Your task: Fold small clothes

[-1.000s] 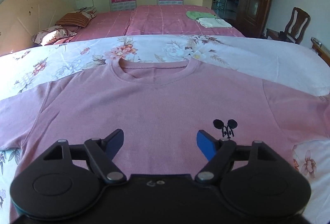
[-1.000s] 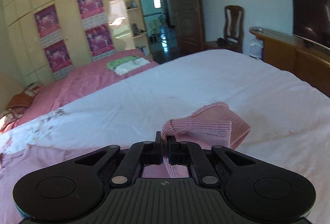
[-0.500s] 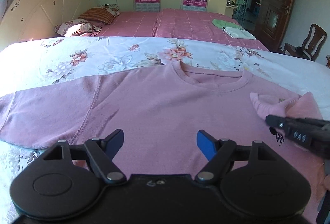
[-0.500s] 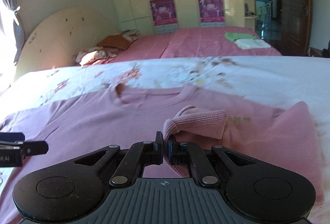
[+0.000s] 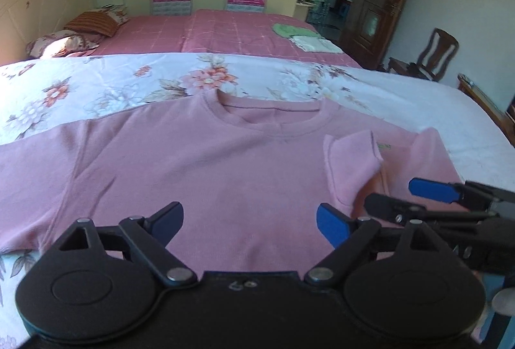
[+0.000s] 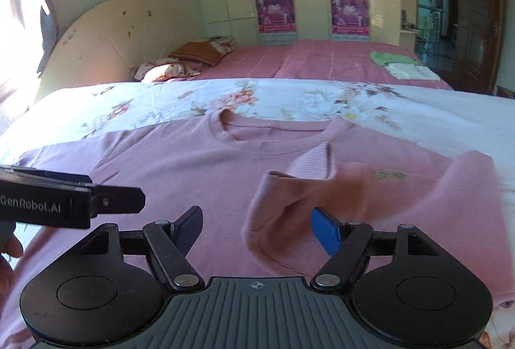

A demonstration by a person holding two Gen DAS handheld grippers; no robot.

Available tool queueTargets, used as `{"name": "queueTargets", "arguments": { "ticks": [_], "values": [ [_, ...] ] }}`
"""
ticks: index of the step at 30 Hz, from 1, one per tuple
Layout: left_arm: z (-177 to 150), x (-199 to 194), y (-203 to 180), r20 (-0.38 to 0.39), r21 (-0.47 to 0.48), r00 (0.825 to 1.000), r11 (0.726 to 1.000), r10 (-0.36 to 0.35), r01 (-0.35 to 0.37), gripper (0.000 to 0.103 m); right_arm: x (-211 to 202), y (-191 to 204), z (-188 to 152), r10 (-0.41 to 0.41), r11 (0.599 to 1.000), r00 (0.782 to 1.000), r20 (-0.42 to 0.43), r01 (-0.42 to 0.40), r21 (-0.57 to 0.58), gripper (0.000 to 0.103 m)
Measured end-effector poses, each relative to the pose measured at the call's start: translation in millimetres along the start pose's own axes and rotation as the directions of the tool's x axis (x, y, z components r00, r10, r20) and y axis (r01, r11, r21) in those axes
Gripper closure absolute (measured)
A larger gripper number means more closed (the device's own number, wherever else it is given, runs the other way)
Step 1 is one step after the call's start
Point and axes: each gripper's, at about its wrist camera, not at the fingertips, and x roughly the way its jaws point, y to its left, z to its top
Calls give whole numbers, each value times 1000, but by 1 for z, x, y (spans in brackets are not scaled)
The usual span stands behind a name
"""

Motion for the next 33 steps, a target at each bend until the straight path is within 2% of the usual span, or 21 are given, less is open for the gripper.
{"name": "queueTargets", "arguments": {
  "ticks": [4, 8, 11, 13, 16, 18, 19, 21, 23, 26, 33],
  "values": [
    [-3, 22, -40, -22, 86, 997, 993, -74, 76, 14, -29, -37, -13, -154, 988, 988, 6, 154, 17, 29],
    [-4, 48, -70, 6, 135, 999, 990, -44, 43, 15, -43, -73, -33, -264, 964, 964, -38, 265, 37, 29],
    [-6, 67, -81, -5, 142, 1000, 989, -26, 27, 21, -51, -96, -45, -305, 947, 950, -61, 310, 86, 29],
    [-5, 75, -84, 13, 154, 1000, 988, 5, -7, 26, -57, -107, -52, -319, 939, 945, -73, 326, 113, 29],
    [-3, 86, -80, 4, 148, 1000, 989, 1, -1, 51, -62, -117, -59, -326, 931, 942, -84, 335, 143, 29],
    [-2, 87, -74, 36, 114, 999, 993, -15, 11, 62, -63, -122, -62, -325, 928, 942, -89, 335, 160, 29],
    [-2, 86, -71, 51, 103, 999, 995, -9, 3, 65, -63, -122, -64, -331, 925, 939, -90, 342, 167, 29],
    [2, 80, -67, 86, 70, 996, 998, -8, 2, 84, -60, -124, -65, -332, 923, 939, -91, 343, 176, 29],
    [5, 72, -60, 122, 24, 992, 1000, -22, 20, 95, -57, -124, -64, -324, 924, 942, -91, 336, 183, 29],
    [11, 59, -50, 176, -28, 984, 999, -24, 29, 96, -47, -123, -60, -300, 932, 949, -102, 314, 183, 62],
    [23, 22, -16, 288, -147, 957, 989, 13, 31, 96, -38, -123, -53, -333, 916, 939, -89, 345, 205, 63]
  ]
}}
